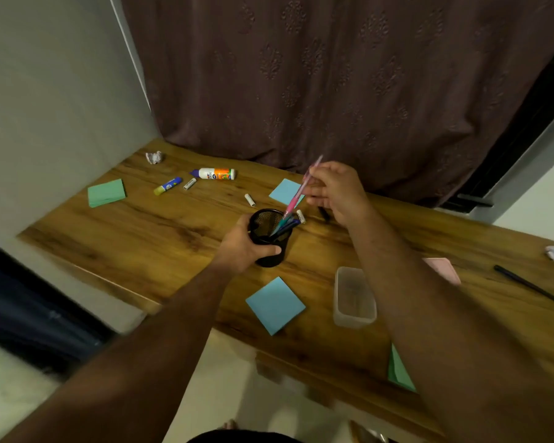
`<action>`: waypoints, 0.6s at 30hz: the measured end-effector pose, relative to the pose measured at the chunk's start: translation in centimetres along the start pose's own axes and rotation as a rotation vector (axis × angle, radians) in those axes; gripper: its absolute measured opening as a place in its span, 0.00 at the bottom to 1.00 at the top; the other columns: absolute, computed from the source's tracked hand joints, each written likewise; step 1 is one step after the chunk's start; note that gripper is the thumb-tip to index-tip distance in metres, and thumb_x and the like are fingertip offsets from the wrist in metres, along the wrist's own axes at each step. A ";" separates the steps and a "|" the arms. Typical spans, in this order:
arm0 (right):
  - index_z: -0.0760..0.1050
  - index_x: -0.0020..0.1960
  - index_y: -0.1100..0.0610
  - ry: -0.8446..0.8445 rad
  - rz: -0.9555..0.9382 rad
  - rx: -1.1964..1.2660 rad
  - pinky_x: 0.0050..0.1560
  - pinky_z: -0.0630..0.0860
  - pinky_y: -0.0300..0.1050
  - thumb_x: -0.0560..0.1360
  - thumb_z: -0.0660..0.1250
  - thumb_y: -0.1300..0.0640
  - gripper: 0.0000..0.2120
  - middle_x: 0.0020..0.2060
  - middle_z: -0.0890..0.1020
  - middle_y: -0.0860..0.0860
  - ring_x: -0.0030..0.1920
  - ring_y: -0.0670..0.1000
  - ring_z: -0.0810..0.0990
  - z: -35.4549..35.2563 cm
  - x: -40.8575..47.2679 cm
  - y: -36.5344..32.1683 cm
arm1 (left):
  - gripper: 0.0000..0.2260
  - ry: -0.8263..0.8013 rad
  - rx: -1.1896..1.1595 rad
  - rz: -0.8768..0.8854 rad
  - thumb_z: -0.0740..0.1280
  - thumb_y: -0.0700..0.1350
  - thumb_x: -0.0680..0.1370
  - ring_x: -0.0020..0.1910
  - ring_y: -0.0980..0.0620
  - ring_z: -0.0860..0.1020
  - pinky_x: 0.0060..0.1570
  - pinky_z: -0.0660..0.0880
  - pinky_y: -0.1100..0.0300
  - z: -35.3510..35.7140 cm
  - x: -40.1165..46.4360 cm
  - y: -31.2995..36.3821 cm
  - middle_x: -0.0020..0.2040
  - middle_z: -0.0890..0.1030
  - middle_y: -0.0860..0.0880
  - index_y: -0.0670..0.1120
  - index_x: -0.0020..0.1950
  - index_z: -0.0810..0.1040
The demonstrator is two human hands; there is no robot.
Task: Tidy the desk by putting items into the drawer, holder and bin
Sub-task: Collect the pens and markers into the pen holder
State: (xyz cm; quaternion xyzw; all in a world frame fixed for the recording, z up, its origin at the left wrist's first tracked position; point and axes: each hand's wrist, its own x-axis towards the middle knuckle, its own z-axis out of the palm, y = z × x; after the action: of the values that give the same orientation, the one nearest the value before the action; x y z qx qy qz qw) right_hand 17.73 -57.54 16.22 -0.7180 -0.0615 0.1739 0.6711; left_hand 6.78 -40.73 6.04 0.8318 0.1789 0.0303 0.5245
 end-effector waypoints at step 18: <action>0.81 0.40 0.52 -0.389 -0.555 -1.581 0.41 0.78 0.46 0.72 0.67 0.62 0.08 0.43 0.82 0.48 0.45 0.51 0.80 2.1 -0.4 -0.2 | 0.43 -0.047 0.155 0.057 0.81 0.52 0.62 0.61 0.54 0.76 0.60 0.76 0.52 2.4 -2.0 2.1 0.62 0.77 0.53 0.53 0.72 0.63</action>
State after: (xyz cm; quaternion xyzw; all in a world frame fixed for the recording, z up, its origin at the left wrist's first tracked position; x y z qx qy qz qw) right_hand 16.70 -55.71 16.38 -0.8910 -0.4520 0.0296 -0.0302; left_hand 5.99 -44.26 7.06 0.8753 0.1445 0.0116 0.4614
